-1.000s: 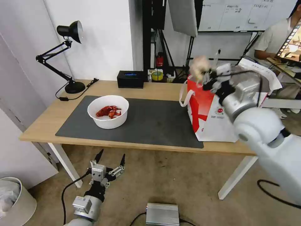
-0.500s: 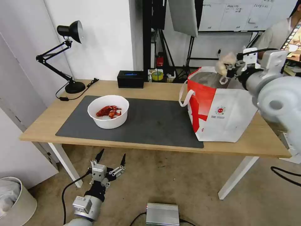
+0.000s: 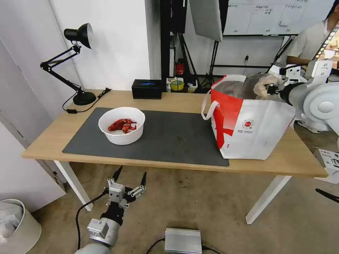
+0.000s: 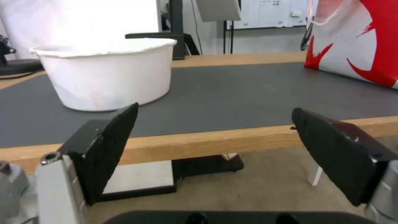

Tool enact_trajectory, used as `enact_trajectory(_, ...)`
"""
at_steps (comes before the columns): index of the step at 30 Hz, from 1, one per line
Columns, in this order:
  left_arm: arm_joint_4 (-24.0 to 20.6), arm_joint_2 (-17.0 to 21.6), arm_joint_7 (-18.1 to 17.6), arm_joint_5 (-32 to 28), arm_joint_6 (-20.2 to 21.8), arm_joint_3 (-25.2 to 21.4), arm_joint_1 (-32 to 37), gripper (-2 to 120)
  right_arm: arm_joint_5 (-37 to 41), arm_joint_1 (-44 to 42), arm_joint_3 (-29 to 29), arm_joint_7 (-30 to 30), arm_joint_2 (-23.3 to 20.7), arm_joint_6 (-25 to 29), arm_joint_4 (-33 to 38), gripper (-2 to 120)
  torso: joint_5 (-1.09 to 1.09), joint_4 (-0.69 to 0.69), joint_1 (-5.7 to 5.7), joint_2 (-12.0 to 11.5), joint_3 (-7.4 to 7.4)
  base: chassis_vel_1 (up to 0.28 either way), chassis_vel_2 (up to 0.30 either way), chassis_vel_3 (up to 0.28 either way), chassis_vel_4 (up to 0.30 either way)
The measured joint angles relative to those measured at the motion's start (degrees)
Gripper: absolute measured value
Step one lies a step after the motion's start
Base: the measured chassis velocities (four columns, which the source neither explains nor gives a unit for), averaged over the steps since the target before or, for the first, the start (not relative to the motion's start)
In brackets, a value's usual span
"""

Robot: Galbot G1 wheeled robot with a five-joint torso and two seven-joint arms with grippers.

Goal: Pick up the trash from the table and place it into the takeout bag.

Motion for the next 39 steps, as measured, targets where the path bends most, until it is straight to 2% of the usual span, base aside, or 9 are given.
enact_trajectory(5,-0.28,0.18,0.0,-0.01,-0.02,-0.25,0.03,100,2.13,0.06,0.39,1.29,-0.07,-0.01,0.82,5,0.0,0.01,0.0,0.0,0.0,0.0,0.0,0.0,0.0)
enact_trajectory(7,-0.38,0.28,0.0,-0.04,-0.02,-0.36,0.07,100,3.31,-0.14,0.83,1.36,-0.39,-0.2,1.44,16,-0.01,0.01,0.0,0.0,0.0,0.0,0.0,0.0,0.0)
enact_trajectory(9,-0.39,0.3,0.0,-0.05,-0.02,-0.38,0.07,100,3.42,-0.21,0.92,1.27,-0.5,-0.26,1.53,18,0.0,0.01,0.0,0.0,0.0,0.0,0.0,0.0,0.0)
enact_trajectory(18,-0.34,0.41,0.0,-0.11,-0.05,-0.21,-0.38,100,4.05,-0.76,1.29,0.39,-1.37,-0.55,3.08,56,-0.01,0.0,0.0,0.0,0.0,0.0,0.0,0.0,0.0)
enact_trajectory(27,-0.33,0.43,0.0,-0.16,-0.01,-0.33,-0.51,100,4.35,-0.72,1.29,-0.05,-1.29,-0.66,3.18,84,0.0,0.0,0.0,0.0,0.0,0.0,0.0,0.0,0.0)
enact_trajectory(30,-0.4,0.38,0.01,-0.18,0.02,-0.46,-0.52,100,3.0,-1.18,1.69,-2.01,-1.17,0.63,3.87,97,-0.01,0.01,0.0,0.0,0.0,0.0,0.0,0.0,0.0)
enact_trajectory(35,-0.52,0.32,0.01,-0.19,0.02,-0.55,-0.51,100,2.34,-2.14,2.3,-4.5,-1.08,3.09,4.88,100,-0.01,0.0,0.0,0.0,0.0,0.0,0.0,0.0,0.0)
enact_trajectory(38,-0.69,0.31,0.0,-0.28,-0.01,-0.98,-0.45,100,-3.72,-5.62,3.31,-16.42,-1.05,12.94,7.04,100,-0.01,0.01,0.0,0.0,0.0,0.0,0.0,0.0,0.0)
enact_trajectory(39,-0.69,0.31,0.0,-0.28,-0.01,-0.98,-0.45,100,-3.72,-5.62,3.31,-16.42,-1.05,12.94,7.04,100,-0.01,0.01,0.0,0.0,0.0,0.0,0.0,0.0,0.0)
